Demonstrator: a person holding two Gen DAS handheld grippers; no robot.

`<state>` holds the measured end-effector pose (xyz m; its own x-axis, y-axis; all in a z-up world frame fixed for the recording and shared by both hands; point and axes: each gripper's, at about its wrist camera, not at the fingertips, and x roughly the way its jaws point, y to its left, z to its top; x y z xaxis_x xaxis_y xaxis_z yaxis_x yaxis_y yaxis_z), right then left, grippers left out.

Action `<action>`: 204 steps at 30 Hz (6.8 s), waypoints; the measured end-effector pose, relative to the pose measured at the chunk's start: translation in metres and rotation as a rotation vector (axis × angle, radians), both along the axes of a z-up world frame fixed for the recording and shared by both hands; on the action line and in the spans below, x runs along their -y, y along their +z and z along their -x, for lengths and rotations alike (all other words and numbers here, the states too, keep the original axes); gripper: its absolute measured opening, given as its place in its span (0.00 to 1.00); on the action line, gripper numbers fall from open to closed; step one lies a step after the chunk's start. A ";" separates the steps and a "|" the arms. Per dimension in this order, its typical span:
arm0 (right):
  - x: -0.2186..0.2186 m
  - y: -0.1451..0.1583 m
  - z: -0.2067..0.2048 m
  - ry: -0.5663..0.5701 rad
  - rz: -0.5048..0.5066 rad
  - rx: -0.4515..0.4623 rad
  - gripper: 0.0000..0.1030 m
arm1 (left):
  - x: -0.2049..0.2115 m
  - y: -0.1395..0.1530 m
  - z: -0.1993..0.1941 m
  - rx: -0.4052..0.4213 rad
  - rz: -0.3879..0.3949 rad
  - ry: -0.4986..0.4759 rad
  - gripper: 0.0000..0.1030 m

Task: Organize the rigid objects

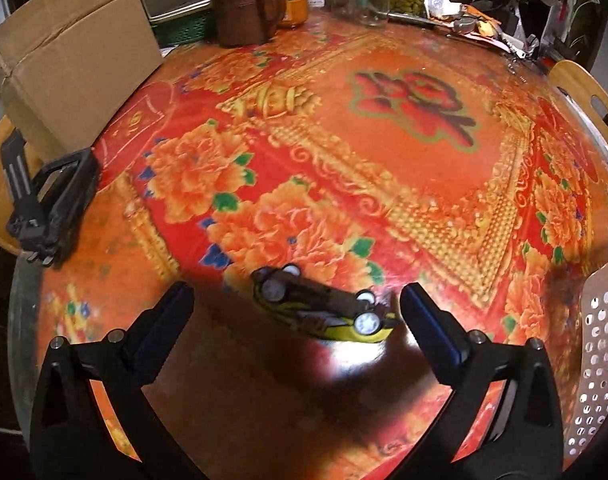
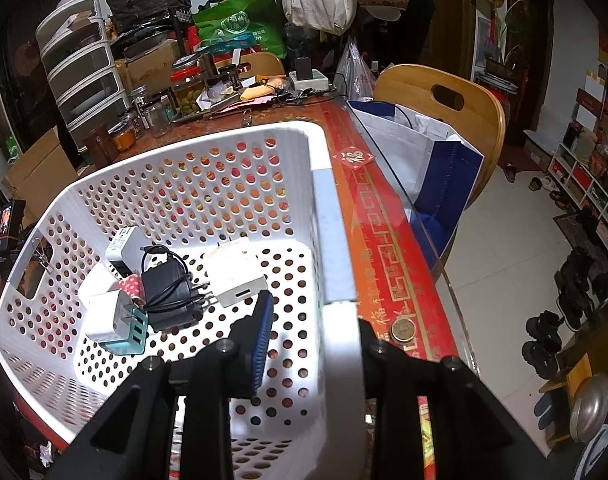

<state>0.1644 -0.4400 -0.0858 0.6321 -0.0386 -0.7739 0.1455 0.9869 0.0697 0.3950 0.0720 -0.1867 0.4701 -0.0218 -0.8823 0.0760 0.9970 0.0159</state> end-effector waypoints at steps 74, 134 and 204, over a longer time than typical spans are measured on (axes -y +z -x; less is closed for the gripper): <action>-0.001 0.000 0.000 0.024 -0.020 0.012 0.27 | 0.312 0.148 0.138 0.145 -0.131 -0.421 0.60; -0.191 0.111 0.253 0.052 0.130 0.426 1.00 | 0.119 0.236 0.434 0.689 0.040 -0.292 1.00; -0.161 0.079 0.213 0.044 0.106 0.293 1.00 | 0.157 0.190 0.358 0.481 0.083 -0.214 1.00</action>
<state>-0.0486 -0.2787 -0.0067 0.8305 -0.0768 -0.5517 0.0916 0.9958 -0.0008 0.0366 -0.0847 0.0029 0.7982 -0.2225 -0.5598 0.2818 0.9593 0.0206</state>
